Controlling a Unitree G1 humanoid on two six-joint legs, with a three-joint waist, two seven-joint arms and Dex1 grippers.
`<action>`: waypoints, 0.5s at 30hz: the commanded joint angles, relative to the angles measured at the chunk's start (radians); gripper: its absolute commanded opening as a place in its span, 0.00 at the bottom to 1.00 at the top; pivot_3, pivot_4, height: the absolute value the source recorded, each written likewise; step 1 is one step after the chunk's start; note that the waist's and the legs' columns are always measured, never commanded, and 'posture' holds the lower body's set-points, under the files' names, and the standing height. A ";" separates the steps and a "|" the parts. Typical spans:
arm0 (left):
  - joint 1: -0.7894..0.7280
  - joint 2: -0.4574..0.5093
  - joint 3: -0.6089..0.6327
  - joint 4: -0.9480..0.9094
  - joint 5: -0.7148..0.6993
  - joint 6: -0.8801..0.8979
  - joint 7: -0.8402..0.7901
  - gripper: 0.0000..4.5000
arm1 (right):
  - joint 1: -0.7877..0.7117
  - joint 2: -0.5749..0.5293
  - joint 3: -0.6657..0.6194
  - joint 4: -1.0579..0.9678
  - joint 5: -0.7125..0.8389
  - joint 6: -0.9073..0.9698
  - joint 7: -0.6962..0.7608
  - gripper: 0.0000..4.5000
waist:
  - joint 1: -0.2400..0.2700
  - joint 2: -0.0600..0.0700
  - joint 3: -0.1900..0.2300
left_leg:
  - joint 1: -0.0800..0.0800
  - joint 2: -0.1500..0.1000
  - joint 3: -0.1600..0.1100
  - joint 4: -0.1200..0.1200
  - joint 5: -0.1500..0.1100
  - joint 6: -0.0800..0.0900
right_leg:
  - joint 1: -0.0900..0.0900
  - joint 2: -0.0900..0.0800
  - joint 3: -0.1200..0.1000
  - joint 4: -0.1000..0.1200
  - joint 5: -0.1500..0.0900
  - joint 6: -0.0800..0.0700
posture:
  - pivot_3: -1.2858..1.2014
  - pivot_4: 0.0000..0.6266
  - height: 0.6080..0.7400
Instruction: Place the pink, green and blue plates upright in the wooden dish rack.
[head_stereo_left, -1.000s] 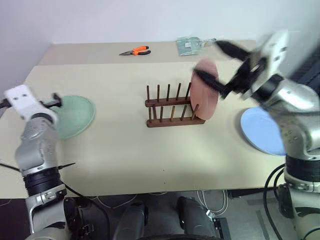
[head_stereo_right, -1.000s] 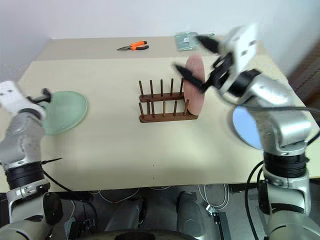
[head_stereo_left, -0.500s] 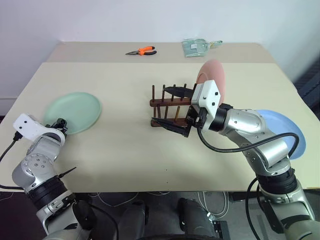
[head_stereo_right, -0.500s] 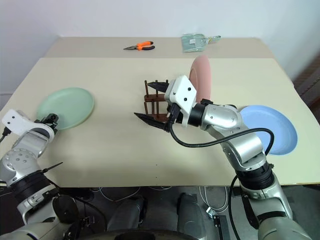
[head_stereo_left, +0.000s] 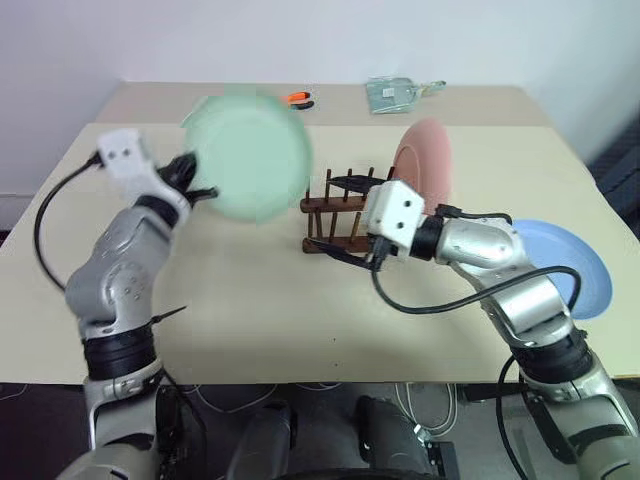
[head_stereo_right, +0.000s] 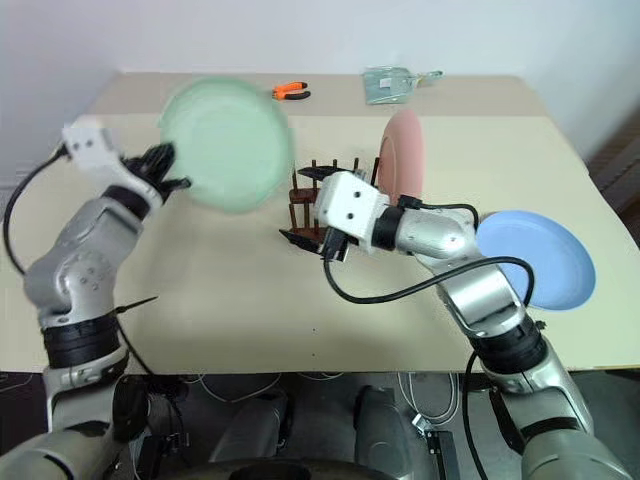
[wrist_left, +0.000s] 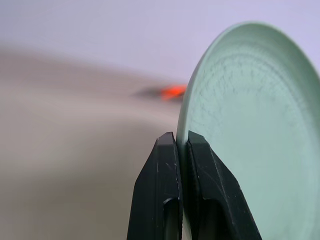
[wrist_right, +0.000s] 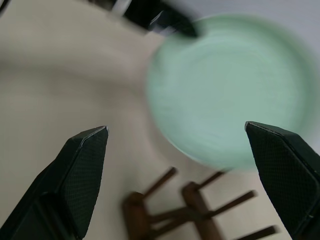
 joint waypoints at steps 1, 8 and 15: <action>-0.065 -0.025 -0.046 -0.058 -0.009 0.018 0.008 0.00 | -0.090 0.017 0.040 0.108 -0.168 -0.140 -0.049 1.00 | -0.010 0.000 0.000 | 0.000 0.000 0.000 -0.001 0.000 0.000 | 0.000 0.000 0.000 0.000 0.000 0.000 | 0.52 0.24 1.00; -0.109 -0.093 -0.055 -0.106 -0.072 0.106 0.042 0.00 | -0.142 0.033 0.102 0.310 -0.400 -0.322 -0.130 0.59 | -0.010 0.000 0.000 | 0.001 0.000 -0.001 -0.005 0.005 -0.007 | -0.002 0.000 0.000 0.000 0.000 0.000 | 0.52 0.24 1.00; -0.111 -0.162 0.060 -0.095 -0.154 0.126 0.113 0.16 | -0.116 0.035 0.075 0.307 -0.487 -0.373 -0.177 0.00 | -0.009 0.000 0.000 | 0.001 0.000 -0.001 -0.006 0.005 -0.007 | -0.002 0.001 0.000 0.000 0.000 0.000 | 0.52 0.24 1.00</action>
